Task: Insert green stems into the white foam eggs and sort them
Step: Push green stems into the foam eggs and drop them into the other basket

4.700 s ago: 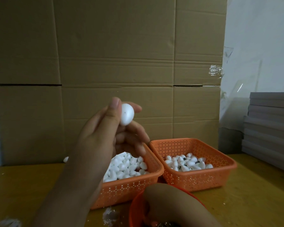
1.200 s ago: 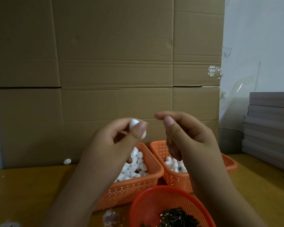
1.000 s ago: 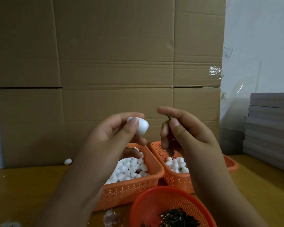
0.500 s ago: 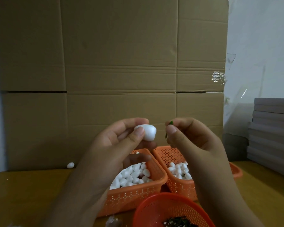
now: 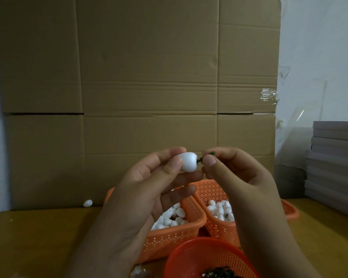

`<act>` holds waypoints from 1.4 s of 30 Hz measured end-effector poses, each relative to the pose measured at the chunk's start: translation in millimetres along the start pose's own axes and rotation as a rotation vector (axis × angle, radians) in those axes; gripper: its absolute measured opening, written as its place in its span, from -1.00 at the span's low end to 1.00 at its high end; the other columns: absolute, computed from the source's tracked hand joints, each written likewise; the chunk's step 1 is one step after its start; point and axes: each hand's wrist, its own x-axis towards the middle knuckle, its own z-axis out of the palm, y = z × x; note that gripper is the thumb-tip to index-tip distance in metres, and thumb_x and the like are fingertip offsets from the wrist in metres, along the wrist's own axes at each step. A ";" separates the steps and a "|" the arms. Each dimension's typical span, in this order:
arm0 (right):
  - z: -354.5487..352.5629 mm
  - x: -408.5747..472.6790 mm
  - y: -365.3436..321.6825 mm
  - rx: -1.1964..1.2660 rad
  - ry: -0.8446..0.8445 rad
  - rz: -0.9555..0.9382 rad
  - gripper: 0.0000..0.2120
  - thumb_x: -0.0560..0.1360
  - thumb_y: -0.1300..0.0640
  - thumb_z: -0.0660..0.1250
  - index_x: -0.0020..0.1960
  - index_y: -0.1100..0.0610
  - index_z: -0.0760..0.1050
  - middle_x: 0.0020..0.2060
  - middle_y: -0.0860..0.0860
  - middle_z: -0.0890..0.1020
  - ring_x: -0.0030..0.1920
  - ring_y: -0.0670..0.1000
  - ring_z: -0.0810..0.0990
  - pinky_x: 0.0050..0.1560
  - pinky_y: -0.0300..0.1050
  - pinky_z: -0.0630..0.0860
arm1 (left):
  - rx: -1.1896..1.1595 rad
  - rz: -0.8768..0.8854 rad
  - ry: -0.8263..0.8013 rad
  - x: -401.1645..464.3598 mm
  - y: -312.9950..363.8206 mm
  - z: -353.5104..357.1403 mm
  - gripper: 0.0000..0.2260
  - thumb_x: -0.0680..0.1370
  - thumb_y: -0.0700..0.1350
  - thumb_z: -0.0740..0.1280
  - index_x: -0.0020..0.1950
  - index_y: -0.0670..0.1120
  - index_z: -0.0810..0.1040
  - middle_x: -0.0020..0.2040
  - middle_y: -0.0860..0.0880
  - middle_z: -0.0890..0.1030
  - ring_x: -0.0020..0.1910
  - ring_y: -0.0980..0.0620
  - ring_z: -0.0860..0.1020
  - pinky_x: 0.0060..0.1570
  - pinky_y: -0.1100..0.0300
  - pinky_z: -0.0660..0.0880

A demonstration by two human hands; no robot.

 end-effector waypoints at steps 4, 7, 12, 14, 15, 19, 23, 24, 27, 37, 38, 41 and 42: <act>-0.7 0.7 0.5 0.008 0.007 0.015 -0.83 0.24 0.05 0.40 -0.19 0.06 0.65 -0.28 -0.01 0.70 -0.23 -0.14 0.66 -0.17 -0.36 0.55 | -0.068 -0.025 -0.002 0.4 -1.8 1.1 -0.77 0.35 -0.12 0.38 -0.04 -0.12 0.70 -0.02 -0.17 0.71 -0.12 -0.02 0.71 -0.31 0.28 0.59; -0.8 0.7 0.6 0.020 0.004 0.011 -0.82 0.24 0.07 0.41 -0.19 0.10 0.66 -0.27 0.02 0.71 -0.22 -0.11 0.67 -0.17 -0.36 0.55 | -0.106 -0.040 -0.002 0.4 -1.5 2.1 -0.76 0.36 -0.12 0.38 -0.03 -0.13 0.70 -0.03 -0.17 0.71 -0.13 0.00 0.71 -0.31 0.28 0.59; 1.7 -1.2 -1.2 0.027 -0.021 -0.033 -0.84 0.23 0.07 0.41 -0.22 0.10 0.65 -0.26 0.02 0.72 -0.21 -0.10 0.69 -0.19 -0.38 0.54 | -0.163 -0.065 0.014 -0.1 -1.4 3.8 -0.76 0.37 -0.12 0.37 -0.04 -0.17 0.70 -0.04 -0.18 0.71 -0.15 0.01 0.71 -0.34 0.29 0.59; 2.1 -1.5 -1.0 0.024 -0.018 -0.055 -0.84 0.23 0.08 0.42 -0.22 0.11 0.65 -0.27 0.02 0.72 -0.21 -0.10 0.69 -0.19 -0.38 0.54 | -0.168 -0.065 0.023 -0.2 -1.8 4.7 -0.76 0.37 -0.12 0.37 -0.04 -0.19 0.70 -0.06 -0.19 0.71 -0.16 0.01 0.71 -0.34 0.29 0.59; 1.9 -1.2 -0.5 0.017 -0.012 -0.068 -0.84 0.24 0.08 0.42 -0.22 0.12 0.65 -0.27 0.01 0.72 -0.21 -0.11 0.69 -0.19 -0.38 0.53 | -0.169 -0.065 0.028 -0.4 -2.1 5.2 -0.76 0.37 -0.12 0.37 -0.05 -0.19 0.70 -0.07 -0.19 0.71 -0.17 0.01 0.71 -0.35 0.30 0.59; 1.6 -0.3 3.2 -0.056 -0.013 -0.105 -0.85 0.27 0.08 0.42 -0.19 0.11 0.64 -0.24 -0.02 0.72 -0.17 -0.10 0.69 -0.14 -0.34 0.55 | -0.177 -0.046 0.063 -0.4 -3.8 6.2 -0.78 0.37 -0.13 0.37 -0.09 -0.21 0.70 -0.11 -0.20 0.71 -0.19 0.02 0.71 -0.34 0.31 0.58; 1.3 0.0 4.9 -0.105 -0.032 -0.106 -0.83 0.28 0.05 0.41 -0.18 0.11 0.65 -0.22 -0.04 0.72 -0.14 -0.10 0.69 -0.10 -0.32 0.56 | -0.167 -0.035 0.098 0.9 -5.0 5.5 -0.80 0.38 -0.14 0.36 -0.10 -0.20 0.70 -0.12 -0.18 0.72 -0.19 0.03 0.71 -0.34 0.32 0.58; 1.2 0.1 4.7 -0.112 -0.039 -0.105 -0.83 0.28 0.05 0.41 -0.18 0.10 0.65 -0.22 -0.04 0.72 -0.14 -0.10 0.69 -0.10 -0.33 0.56 | -0.158 -0.035 0.101 1.0 -5.3 5.7 -0.80 0.38 -0.13 0.36 -0.10 -0.19 0.70 -0.11 -0.18 0.72 -0.18 0.03 0.71 -0.34 0.32 0.58; 0.6 0.1 3.7 -0.113 -0.053 -0.112 -0.85 0.28 0.05 0.41 -0.19 0.07 0.65 -0.23 -0.05 0.72 -0.16 -0.12 0.69 -0.13 -0.35 0.55 | -0.128 -0.034 0.103 0.7 -6.5 6.9 -0.80 0.38 -0.11 0.36 -0.11 -0.16 0.71 -0.12 -0.16 0.72 -0.18 0.03 0.71 -0.33 0.33 0.58; 0.2 0.7 6.8 -0.071 -0.043 -0.044 -0.79 0.24 0.09 0.42 -0.19 0.19 0.64 -0.27 0.00 0.72 -0.22 -0.12 0.69 -0.20 -0.38 0.54 | -0.131 -0.020 0.164 2.2 -9.3 8.7 -0.82 0.37 -0.12 0.36 -0.17 -0.16 0.72 -0.20 -0.14 0.72 -0.27 0.07 0.70 -0.38 0.34 0.56; -0.1 0.8 7.0 -0.064 -0.042 -0.030 -0.78 0.24 0.09 0.42 -0.19 0.21 0.64 -0.28 0.02 0.72 -0.23 -0.10 0.69 -0.20 -0.37 0.55 | -0.128 -0.018 0.170 2.4 -9.6 8.8 -0.82 0.37 -0.12 0.36 -0.17 -0.16 0.72 -0.20 -0.14 0.72 -0.27 0.06 0.70 -0.38 0.34 0.56; -0.5 0.8 6.0 -0.049 -0.062 0.004 -0.80 0.24 0.11 0.41 -0.20 0.21 0.62 -0.32 0.04 0.71 -0.27 -0.10 0.69 -0.23 -0.37 0.55 | -0.119 -0.007 0.191 2.4 -11.0 8.6 -0.80 0.37 -0.12 0.37 -0.13 -0.20 0.70 -0.17 -0.16 0.72 -0.25 0.05 0.70 -0.39 0.34 0.56; -0.8 0.9 5.7 -0.038 -0.068 0.019 -0.80 0.24 0.10 0.41 -0.20 0.20 0.62 -0.32 0.04 0.71 -0.27 -0.09 0.69 -0.22 -0.36 0.56 | -0.114 0.000 0.197 2.2 -11.3 8.8 -0.80 0.37 -0.12 0.37 -0.12 -0.20 0.69 -0.17 -0.16 0.72 -0.25 0.05 0.70 -0.39 0.34 0.56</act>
